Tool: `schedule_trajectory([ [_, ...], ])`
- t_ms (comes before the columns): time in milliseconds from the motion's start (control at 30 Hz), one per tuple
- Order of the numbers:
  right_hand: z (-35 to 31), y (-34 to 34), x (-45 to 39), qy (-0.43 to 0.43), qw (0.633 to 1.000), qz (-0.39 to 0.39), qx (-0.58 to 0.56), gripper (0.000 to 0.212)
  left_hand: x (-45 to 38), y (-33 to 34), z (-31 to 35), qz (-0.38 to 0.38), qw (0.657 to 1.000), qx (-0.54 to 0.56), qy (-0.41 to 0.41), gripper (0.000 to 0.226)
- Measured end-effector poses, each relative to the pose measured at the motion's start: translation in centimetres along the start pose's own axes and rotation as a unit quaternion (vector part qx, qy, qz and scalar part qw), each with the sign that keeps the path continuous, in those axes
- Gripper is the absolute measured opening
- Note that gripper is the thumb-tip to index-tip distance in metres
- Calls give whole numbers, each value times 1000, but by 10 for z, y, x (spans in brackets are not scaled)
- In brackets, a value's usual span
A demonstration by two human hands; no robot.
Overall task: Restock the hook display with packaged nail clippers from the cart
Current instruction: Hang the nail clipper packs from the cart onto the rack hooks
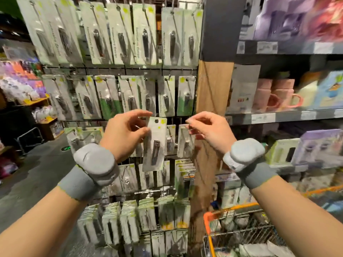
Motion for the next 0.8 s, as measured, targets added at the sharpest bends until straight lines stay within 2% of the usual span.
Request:
schedule_trajectory([
  [67,2,13,0,-20,998,-45,42,1,5,10,1,-13,1000,-6,5,29],
  [167,6,23,-3,-41,991,-93,85,12,5,28,2,-28,999,-12,-6,22],
  [300,12,24,-9,-62,982,-96,152,8,-3,42,-2,-24,999,-21,-17,13],
  [433,13,23,-13,-75,960,-114,245,8,-14,49,-3,-33,994,-103,-3,3],
  [633,16,30,-32,-81,929,-128,338,7,-29,53,-3,-54,973,-224,21,10],
  [800,26,38,-40,-72,892,-175,411,7,-34,60,-8,-91,952,-291,25,12],
])
Point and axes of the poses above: each hand's wrist, its own x-axis away from the middle knuckle, its own y-axis out of the palm, z = x × y, the point moved 6 cm from there along -x, towards the middle knuckle, and after that the axes turned 5 degrees about -y, right-handed, at the moved point
